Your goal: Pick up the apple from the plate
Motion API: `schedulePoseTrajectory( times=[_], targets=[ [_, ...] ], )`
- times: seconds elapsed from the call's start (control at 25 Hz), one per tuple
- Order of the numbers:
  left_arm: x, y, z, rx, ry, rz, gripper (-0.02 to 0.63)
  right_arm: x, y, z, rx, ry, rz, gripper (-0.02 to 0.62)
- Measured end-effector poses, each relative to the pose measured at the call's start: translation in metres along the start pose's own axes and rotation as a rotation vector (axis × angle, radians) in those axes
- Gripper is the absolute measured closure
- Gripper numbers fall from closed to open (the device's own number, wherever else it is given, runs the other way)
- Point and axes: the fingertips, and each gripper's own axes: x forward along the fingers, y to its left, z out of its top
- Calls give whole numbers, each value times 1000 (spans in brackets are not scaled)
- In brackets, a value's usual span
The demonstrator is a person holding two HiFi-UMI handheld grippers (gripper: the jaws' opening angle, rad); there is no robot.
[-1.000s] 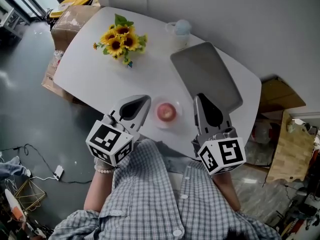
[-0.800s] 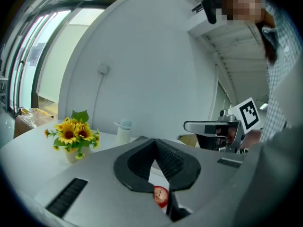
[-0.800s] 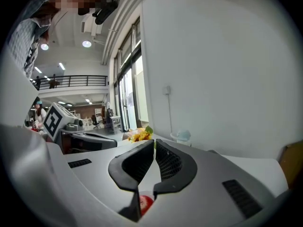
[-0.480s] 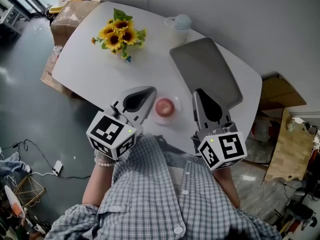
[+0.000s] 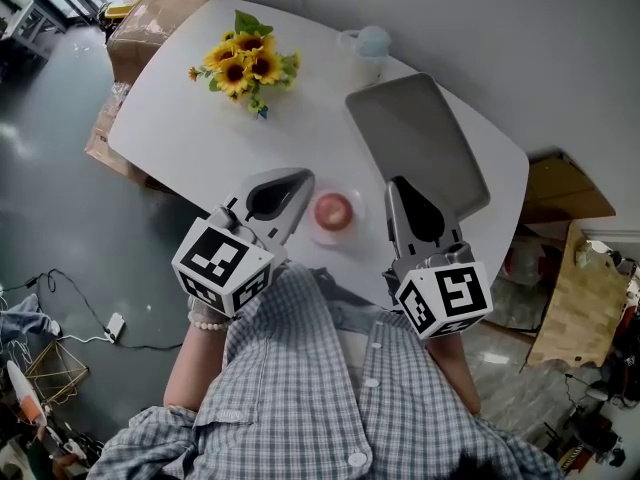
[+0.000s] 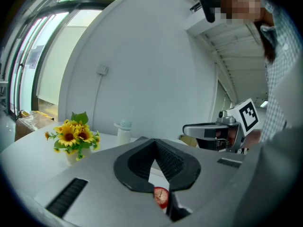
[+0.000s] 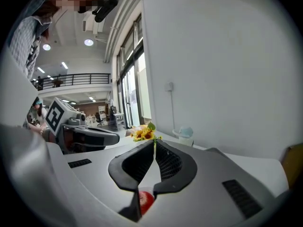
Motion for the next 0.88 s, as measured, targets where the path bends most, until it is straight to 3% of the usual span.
schedulePoseTrajectory(
  times=[0.88],
  targets=[
    [-6, 15, -4, -8, 3, 35, 595, -2, -4, -5, 1, 24, -26, 565]
  ],
)
